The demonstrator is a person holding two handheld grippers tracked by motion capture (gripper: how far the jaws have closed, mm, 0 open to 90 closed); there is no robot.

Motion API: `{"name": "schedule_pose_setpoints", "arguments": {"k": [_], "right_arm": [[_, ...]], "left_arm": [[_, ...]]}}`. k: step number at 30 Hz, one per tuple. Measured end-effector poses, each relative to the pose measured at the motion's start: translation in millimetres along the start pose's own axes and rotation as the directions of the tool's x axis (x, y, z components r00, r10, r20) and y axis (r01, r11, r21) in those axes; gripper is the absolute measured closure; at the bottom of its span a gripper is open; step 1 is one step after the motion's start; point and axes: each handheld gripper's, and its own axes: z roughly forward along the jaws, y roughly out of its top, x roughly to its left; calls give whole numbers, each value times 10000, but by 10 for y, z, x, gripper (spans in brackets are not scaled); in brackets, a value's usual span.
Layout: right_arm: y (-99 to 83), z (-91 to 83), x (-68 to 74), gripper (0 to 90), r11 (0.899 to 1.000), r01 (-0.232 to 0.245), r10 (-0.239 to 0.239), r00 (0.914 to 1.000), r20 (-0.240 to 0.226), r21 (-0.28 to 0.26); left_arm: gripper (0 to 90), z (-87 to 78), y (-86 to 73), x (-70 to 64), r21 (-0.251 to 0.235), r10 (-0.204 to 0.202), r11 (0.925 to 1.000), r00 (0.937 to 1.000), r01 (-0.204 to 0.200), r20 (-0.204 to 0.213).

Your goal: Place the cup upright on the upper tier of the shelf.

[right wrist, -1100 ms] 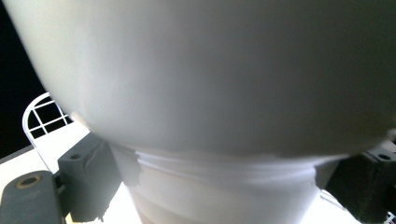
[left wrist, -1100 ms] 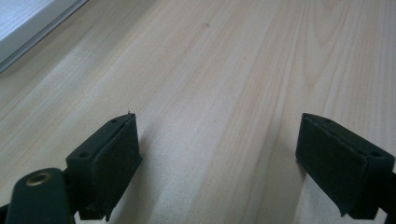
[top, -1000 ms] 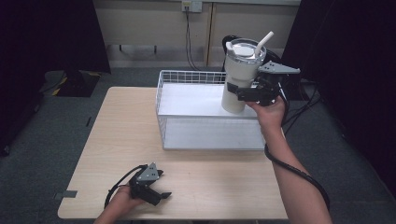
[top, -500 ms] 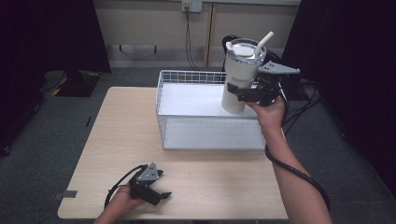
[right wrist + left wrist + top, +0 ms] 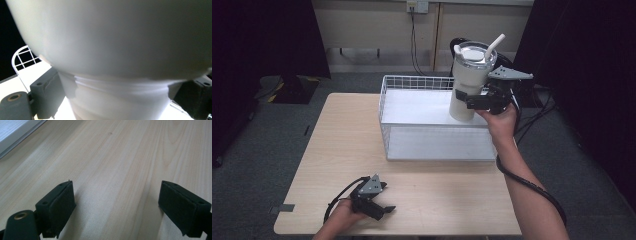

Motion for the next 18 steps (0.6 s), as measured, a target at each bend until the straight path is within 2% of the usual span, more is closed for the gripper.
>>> {"name": "schedule_pose_setpoints", "arguments": {"k": [18], "right_arm": [[-26,-30,20,89,9999,148,-148,9997,198,45]], "left_arm": [[130,0,0,0,1,0,10000,10000,0,-3]]}}
